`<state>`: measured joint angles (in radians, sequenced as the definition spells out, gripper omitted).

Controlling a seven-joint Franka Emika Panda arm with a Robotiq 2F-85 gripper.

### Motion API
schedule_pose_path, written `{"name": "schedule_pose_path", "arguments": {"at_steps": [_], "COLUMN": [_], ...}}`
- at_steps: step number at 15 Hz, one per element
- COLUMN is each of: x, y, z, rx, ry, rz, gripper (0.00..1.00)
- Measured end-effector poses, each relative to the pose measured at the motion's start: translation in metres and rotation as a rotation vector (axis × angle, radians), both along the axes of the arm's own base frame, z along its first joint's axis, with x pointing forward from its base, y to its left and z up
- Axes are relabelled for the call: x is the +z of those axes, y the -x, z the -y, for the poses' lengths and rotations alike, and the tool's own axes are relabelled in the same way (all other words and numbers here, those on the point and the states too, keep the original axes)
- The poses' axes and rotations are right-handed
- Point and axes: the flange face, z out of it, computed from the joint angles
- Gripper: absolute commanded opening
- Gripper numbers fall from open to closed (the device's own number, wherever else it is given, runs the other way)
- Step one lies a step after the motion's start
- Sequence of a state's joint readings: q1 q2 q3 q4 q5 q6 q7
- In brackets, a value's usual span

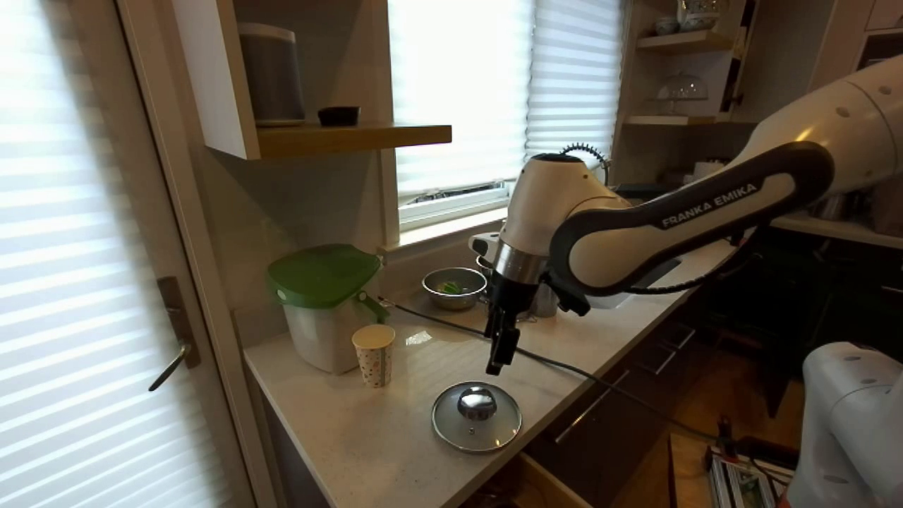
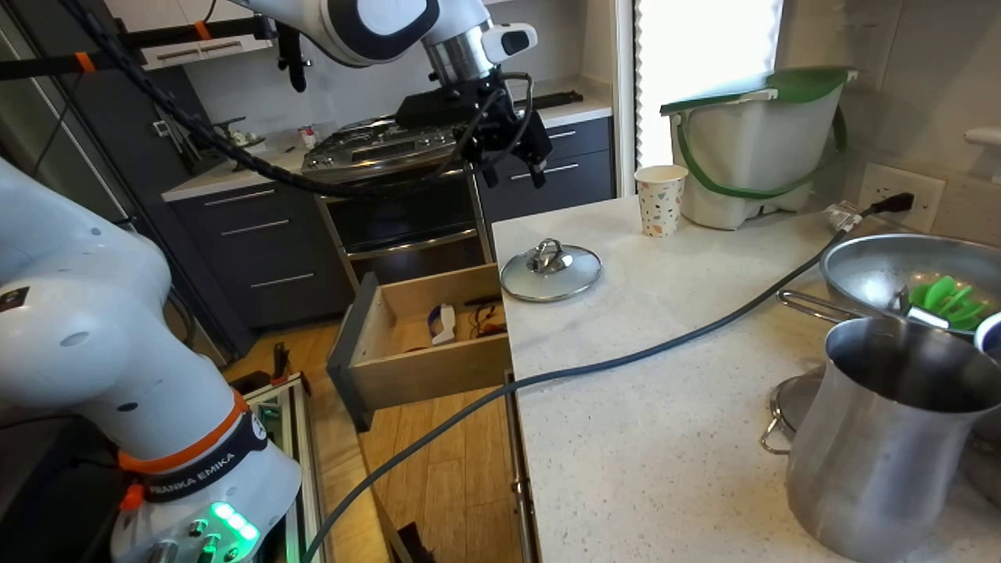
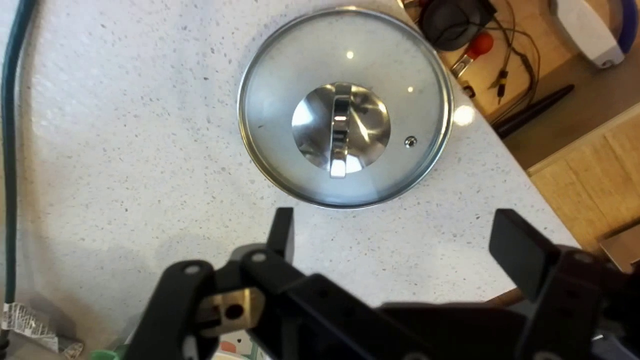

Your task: Pick up the glass pot lid from the open drawer and put it on the kitchen counter

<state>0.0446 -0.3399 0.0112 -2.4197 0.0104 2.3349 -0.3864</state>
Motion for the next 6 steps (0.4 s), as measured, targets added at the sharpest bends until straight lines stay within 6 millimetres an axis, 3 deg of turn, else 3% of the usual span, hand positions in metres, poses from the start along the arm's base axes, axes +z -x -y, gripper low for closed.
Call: {"name": "schedule_pose_path", "arguments": {"at_steps": [2,6], "x": [0.0078,0.0059], "y": [0.0100,0.0087], "z": [-0.0026,-0.0024], "rx": [-0.005,-0.005], "ry": [0.001,0.000], "rz": [-0.002,-0.005], "gripper": [1.00,1.00]}}
